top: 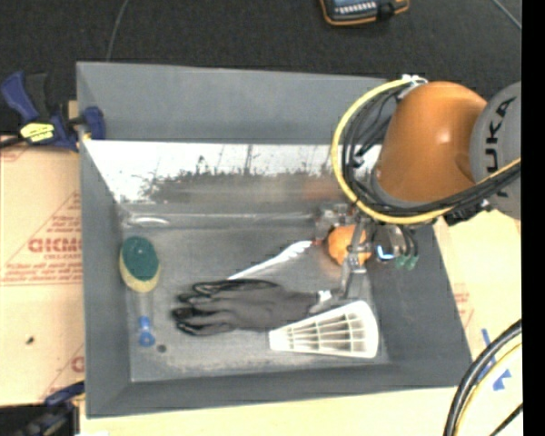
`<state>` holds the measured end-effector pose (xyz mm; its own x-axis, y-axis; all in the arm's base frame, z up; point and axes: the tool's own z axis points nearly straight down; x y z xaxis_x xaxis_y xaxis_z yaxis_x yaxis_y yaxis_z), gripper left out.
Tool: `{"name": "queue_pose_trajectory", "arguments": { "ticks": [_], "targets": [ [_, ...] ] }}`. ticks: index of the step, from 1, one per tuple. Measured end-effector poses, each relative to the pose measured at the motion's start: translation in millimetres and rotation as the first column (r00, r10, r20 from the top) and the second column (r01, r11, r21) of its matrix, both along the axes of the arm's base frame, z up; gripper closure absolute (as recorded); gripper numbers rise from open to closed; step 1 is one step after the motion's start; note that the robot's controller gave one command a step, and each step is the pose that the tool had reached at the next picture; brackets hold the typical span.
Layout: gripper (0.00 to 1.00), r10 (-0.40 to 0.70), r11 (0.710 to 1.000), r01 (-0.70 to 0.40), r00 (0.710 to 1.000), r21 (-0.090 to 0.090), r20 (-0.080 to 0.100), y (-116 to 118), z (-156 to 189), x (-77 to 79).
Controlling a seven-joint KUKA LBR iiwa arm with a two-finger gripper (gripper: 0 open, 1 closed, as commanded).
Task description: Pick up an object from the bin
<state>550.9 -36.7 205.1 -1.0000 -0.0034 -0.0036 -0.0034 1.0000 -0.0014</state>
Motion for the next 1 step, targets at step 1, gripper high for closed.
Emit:
{"name": "queue_pose_trajectory", "arguments": {
  "ticks": [1],
  "targets": [
    [0.0, 0.0, 1.0, 0.0, 1.0, 0.0, 0.0, 0.0, 0.0, 0.0]
  ]
}}
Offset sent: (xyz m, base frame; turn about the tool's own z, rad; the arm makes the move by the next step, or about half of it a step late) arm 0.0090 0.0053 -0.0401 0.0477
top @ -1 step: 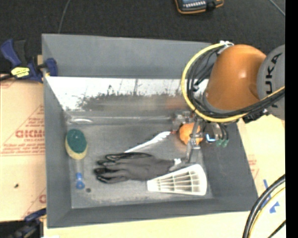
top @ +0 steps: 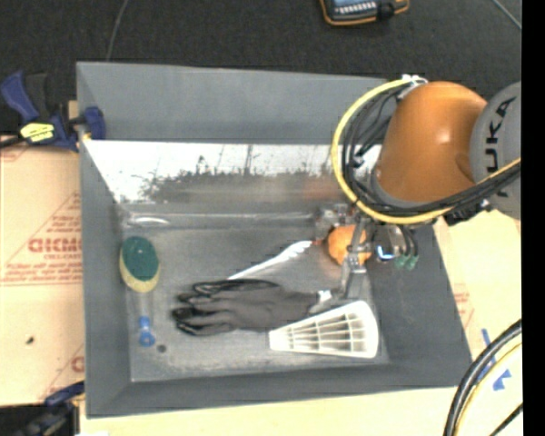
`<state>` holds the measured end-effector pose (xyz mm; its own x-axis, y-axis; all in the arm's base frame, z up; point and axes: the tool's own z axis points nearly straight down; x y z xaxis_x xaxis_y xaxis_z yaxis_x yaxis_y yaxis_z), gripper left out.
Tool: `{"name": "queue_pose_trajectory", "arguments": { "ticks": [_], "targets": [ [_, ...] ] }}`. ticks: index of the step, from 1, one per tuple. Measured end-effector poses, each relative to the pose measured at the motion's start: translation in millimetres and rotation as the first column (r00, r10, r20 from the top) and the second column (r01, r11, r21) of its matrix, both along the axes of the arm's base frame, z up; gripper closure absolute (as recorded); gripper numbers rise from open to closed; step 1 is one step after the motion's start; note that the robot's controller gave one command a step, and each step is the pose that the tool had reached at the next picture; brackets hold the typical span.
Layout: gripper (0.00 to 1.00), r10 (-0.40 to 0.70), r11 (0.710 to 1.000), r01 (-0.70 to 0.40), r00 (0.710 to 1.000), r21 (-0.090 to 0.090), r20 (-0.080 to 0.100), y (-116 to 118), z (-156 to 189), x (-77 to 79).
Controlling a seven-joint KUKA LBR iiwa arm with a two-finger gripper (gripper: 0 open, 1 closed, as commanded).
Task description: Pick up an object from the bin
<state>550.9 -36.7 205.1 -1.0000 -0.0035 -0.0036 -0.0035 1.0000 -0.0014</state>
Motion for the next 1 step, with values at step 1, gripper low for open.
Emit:
{"name": "queue_pose_trajectory", "arguments": {
  "ticks": [1],
  "targets": [
    [0.0, -0.02, 1.0, 0.02, 1.0, 0.0, 0.006, 1.0, -12.0, 4.7]
  ]
}}
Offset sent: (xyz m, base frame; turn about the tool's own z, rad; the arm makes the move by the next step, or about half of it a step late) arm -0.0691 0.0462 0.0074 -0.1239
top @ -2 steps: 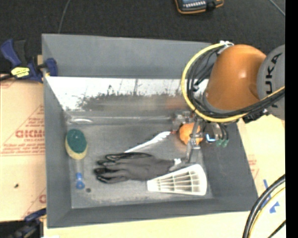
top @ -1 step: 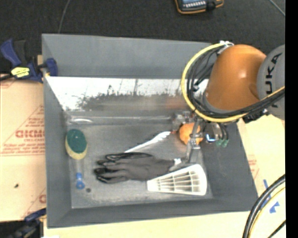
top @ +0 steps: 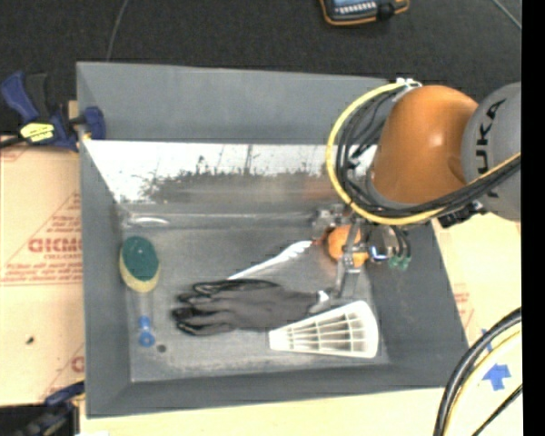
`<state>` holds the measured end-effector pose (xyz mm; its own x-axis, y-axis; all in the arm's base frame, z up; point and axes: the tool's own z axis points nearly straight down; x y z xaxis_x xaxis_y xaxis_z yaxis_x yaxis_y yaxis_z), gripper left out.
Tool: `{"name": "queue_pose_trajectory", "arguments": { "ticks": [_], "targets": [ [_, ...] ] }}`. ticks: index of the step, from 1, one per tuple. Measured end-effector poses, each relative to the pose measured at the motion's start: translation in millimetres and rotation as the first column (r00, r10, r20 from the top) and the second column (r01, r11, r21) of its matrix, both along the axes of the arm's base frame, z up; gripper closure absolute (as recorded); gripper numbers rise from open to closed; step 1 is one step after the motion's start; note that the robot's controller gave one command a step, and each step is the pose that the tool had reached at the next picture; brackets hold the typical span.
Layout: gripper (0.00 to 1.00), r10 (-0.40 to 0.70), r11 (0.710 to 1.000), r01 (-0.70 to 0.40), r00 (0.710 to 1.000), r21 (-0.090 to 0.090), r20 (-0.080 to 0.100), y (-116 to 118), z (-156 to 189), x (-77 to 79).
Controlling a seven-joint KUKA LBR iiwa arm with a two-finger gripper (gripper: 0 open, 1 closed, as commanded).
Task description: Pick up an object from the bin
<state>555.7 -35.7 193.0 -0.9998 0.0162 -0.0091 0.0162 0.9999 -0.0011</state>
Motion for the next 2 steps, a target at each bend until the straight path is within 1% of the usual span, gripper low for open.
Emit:
{"name": "queue_pose_trajectory", "arguments": {
  "ticks": [1, 2],
  "targets": [
    [0.0, 0.145, 0.989, -0.145, 0.989, -0.001, 0.003, 45.5, 20.3, -73.1],
    [1.0, -0.012, 1.0, 0.012, 1.0, 0.0, 0.002, 18.9, 1.5, -17.4]
  ]
}}
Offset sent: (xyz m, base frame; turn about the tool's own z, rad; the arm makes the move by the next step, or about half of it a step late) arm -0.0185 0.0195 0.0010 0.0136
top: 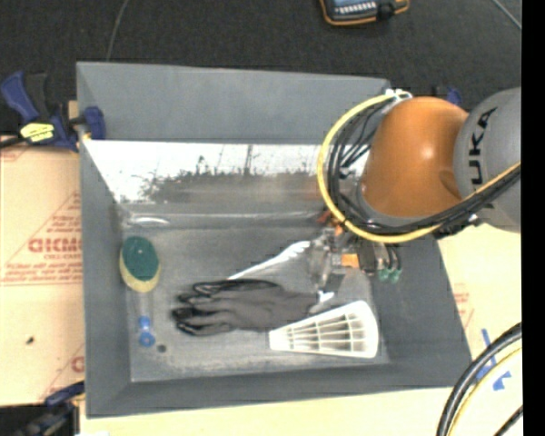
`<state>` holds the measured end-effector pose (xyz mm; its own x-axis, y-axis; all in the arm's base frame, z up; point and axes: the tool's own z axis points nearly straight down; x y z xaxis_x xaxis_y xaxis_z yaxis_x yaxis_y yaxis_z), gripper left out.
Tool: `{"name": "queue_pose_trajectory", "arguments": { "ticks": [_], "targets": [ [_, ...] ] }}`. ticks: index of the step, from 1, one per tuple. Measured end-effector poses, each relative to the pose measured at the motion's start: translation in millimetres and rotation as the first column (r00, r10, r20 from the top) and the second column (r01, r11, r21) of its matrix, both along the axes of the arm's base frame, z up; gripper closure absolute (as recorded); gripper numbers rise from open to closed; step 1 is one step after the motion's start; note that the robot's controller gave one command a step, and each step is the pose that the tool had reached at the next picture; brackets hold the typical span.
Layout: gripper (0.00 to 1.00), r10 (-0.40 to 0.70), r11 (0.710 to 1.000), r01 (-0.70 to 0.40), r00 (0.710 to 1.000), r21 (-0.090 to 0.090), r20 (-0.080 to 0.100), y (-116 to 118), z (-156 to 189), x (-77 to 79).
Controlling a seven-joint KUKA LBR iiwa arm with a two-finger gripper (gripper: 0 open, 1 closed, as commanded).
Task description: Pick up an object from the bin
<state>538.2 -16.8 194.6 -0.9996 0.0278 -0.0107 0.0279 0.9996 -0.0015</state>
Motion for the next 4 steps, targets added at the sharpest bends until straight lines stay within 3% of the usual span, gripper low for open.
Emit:
{"name": "queue_pose_trajectory", "arguments": {
  "ticks": [1, 2, 3, 4],
  "targets": [
    [1.0, 0.0, 1.0, 0.0, 1.0, 0.0, 0.0, 0.0, 0.0, 0.0],
    [1.0, 0.201, 0.98, -0.201, 0.98, -0.002, -0.001, -14.8, -69.0, 16.4],
    [1.0, -0.044, 0.999, 0.044, 0.999, 0.0, 0.0, -0.9, -71.1, 4.7],
    [1.0, 0.173, 0.985, -0.173, 0.985, -0.004, 0.004, 13.5, -119.5, 9.4]
  ]
}}
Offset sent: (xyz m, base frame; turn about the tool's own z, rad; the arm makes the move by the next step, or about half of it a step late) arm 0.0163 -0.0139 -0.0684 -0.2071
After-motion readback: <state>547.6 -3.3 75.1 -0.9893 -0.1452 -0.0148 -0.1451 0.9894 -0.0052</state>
